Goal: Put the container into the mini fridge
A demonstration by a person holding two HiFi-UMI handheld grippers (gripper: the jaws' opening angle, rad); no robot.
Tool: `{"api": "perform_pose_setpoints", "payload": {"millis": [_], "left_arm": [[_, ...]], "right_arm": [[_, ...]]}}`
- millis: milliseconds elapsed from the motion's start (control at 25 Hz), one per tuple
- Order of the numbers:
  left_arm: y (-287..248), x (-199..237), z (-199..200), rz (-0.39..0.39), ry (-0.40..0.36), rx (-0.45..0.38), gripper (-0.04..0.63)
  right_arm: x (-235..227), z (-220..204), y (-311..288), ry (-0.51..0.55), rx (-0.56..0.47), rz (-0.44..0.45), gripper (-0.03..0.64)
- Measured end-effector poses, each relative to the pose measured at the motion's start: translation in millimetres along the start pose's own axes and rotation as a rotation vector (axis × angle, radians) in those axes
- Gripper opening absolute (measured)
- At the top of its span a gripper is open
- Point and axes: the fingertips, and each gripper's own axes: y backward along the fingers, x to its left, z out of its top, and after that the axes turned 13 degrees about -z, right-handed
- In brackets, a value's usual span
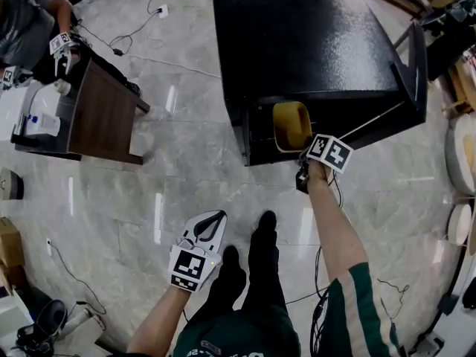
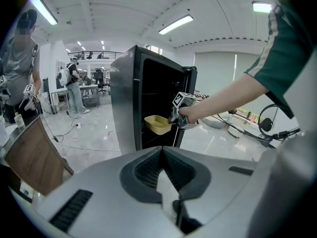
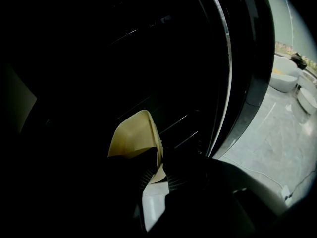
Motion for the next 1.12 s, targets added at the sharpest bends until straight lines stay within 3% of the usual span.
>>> {"api": "perform_pose_setpoints", "payload": {"millis": [720,1120], "left_arm": [[-23.0,25.1,14.4,0.026,0.042,-0.002,0.014],[-23.6,26.4,13.7,0.034,0.049,0.010,0.014]], "right_arm": [[33.7,35.2,-39.0,0.013,0.006,0.029,0.048],[41.6,26.9,-44.7,-0.061,0.078,0.044,0.048]]}}
